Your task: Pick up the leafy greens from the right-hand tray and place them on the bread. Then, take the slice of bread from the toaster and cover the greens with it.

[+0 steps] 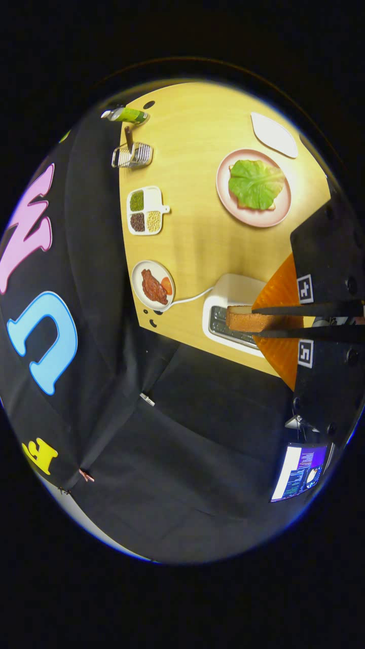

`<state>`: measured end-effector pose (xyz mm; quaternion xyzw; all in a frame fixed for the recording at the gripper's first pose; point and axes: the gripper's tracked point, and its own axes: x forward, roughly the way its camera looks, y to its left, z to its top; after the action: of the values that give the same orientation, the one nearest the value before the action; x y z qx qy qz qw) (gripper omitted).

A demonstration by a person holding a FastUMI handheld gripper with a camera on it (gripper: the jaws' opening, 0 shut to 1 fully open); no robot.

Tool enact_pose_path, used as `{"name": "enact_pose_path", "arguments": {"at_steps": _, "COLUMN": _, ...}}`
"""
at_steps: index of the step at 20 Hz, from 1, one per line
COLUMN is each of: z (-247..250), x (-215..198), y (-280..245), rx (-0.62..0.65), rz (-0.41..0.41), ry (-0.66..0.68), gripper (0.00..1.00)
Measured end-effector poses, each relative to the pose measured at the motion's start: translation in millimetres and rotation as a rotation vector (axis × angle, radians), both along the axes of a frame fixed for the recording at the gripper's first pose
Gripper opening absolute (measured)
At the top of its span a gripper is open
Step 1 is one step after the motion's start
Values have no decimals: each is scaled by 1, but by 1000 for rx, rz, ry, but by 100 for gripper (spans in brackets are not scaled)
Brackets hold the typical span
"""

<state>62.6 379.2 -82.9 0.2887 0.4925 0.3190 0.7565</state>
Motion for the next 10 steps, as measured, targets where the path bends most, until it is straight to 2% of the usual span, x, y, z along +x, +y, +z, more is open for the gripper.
{"name": "enact_pose_path", "arguments": {"at_steps": 4, "z": -17, "x": -10, "y": -40, "rx": 58, "rz": 25, "ry": -10, "gripper": 11}}
{"name": "enact_pose_path", "arguments": {"at_steps": 10, "z": -82, "x": -2, "y": -101, "rx": -28, "rz": -8, "ry": 7, "gripper": 11}}
